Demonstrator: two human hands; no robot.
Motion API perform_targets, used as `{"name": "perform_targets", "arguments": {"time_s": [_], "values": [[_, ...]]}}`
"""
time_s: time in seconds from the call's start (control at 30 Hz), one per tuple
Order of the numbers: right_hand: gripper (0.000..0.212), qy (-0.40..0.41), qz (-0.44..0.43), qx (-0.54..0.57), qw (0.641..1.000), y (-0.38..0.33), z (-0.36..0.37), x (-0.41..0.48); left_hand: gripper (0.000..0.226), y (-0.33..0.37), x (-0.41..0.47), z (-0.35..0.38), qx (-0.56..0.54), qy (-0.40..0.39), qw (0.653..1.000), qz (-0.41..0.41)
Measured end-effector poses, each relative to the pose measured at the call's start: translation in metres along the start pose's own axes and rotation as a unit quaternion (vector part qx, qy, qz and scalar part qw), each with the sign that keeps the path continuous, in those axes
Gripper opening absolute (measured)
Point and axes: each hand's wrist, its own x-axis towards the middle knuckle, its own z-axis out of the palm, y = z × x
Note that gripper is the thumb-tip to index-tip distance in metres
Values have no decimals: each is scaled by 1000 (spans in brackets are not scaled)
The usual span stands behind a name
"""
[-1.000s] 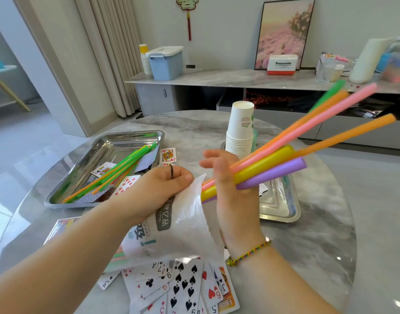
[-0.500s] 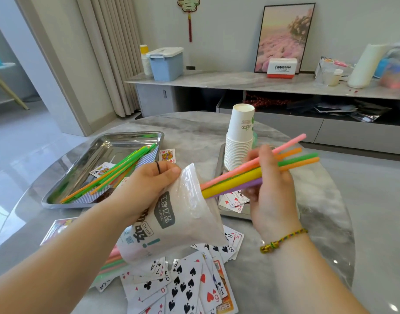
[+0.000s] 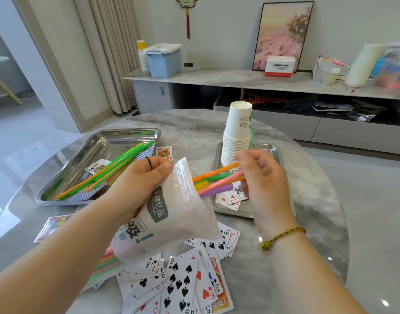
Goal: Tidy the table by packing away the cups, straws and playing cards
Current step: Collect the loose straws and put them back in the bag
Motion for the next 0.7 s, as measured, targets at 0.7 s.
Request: {"name": "perform_targets", "arguments": {"time_s": [0.7], "values": [[22, -197, 56, -120, 971, 16, 23, -20, 40, -12, 3, 1, 11, 17, 1000, 16]]}}
